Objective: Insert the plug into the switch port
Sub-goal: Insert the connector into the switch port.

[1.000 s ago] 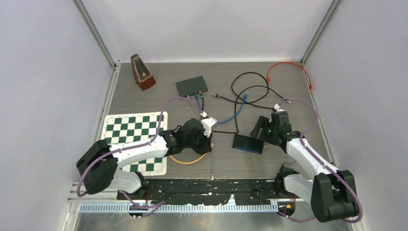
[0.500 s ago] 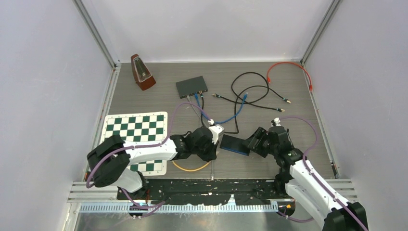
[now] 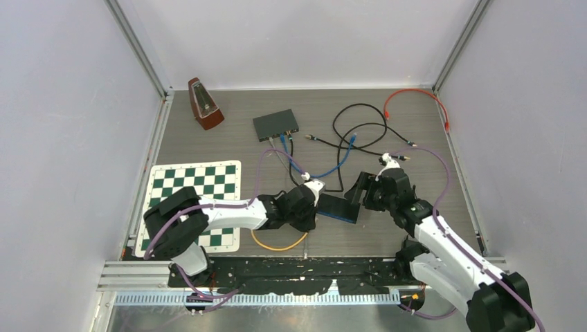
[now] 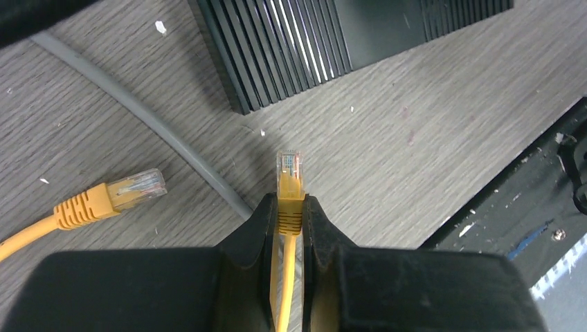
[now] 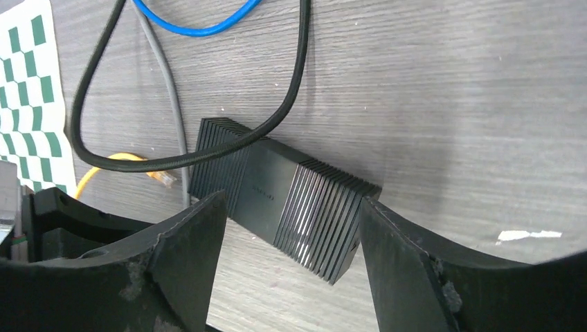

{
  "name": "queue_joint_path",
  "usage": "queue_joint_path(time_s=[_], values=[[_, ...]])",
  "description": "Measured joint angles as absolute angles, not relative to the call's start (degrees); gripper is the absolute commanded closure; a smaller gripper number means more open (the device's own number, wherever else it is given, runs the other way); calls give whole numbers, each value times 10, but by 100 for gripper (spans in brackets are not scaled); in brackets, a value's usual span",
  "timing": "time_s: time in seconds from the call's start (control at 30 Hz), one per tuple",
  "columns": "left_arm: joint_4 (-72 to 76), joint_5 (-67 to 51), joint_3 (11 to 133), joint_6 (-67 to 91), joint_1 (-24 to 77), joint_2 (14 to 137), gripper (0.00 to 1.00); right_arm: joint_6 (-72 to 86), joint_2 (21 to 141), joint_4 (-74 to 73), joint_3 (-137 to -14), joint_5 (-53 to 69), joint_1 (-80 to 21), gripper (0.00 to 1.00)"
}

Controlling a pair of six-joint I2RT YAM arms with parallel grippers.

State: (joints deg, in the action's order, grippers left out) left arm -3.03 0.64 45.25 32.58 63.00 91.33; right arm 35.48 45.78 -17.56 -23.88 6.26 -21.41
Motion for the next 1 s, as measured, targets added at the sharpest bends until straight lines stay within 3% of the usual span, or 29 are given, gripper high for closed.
queue_joint_path(time_s=[0.27, 0.6, 1.0], values=[[-50, 32, 484, 345, 630, 947, 100, 271, 587, -98, -249, 96, -204, 29], [-57, 41, 498, 343, 630, 959, 100, 265, 621, -45, -234, 169, -200, 50], [-67, 55, 503, 328, 626, 962, 100, 323, 485, -81, -162, 187, -200, 41]])
